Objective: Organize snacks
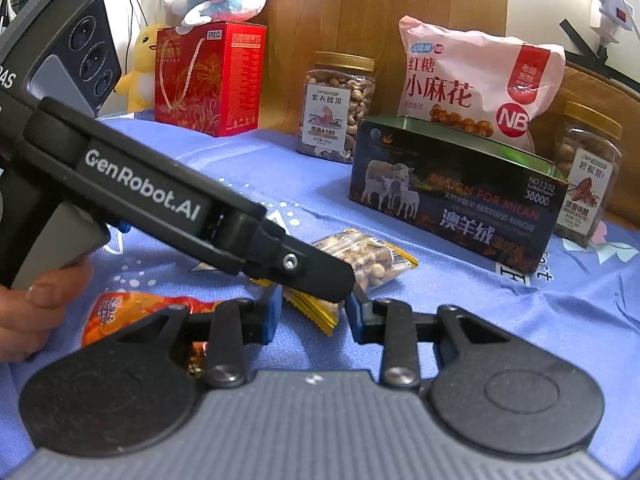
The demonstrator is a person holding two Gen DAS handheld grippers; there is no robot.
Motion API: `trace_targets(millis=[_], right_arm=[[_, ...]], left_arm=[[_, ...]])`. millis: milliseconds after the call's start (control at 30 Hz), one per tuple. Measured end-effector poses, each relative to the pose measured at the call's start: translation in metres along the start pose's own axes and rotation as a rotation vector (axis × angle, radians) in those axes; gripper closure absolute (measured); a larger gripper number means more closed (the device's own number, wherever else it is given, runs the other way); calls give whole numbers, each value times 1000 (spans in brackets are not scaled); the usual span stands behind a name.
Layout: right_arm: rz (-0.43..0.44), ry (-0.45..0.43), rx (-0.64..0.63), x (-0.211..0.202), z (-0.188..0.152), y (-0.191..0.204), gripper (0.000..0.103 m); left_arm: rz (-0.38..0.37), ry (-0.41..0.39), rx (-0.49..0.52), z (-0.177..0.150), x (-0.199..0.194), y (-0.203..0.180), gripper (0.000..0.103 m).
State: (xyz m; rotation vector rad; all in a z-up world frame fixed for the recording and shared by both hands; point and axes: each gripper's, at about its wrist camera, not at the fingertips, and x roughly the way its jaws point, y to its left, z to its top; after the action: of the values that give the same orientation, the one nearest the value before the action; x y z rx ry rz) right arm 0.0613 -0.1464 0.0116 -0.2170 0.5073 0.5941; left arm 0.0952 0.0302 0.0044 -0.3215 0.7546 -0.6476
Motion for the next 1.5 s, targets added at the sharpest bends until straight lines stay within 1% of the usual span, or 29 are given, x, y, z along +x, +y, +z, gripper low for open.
trace_targets(millis=[367, 667, 767, 900, 1100, 1267, 1367, 1467, 1500], right_arm=[[-9, -5, -6, -1, -1, 2, 66], [-15, -25, -2, -4, 1, 1, 67], [-16, -40, -5, -6, 4, 1, 67], [-21, -82, -18, -11, 12, 0, 67], [-53, -148, -43, -11, 28, -10, 67], [-79, -199, -25, 2, 58, -38, 67], [-80, -202, 11, 21, 77, -60, 67], [-71, -179, 55, 45, 89, -81, 67], [-69, -172, 67, 54, 92, -86, 65]], left_arm=[[0, 0, -1, 0, 0, 0, 44], [3, -3, 9, 1, -2, -3, 44], [6, -12, 10, 5, -5, -6, 44], [5, -41, 22, 14, -14, -12, 44], [13, -80, 83, 42, -17, -24, 44], [28, -126, 144, 83, -6, -34, 44], [54, -137, 160, 111, 8, -32, 44], [86, -128, 158, 133, 28, -23, 43], [96, -126, 155, 139, 35, -19, 41]])
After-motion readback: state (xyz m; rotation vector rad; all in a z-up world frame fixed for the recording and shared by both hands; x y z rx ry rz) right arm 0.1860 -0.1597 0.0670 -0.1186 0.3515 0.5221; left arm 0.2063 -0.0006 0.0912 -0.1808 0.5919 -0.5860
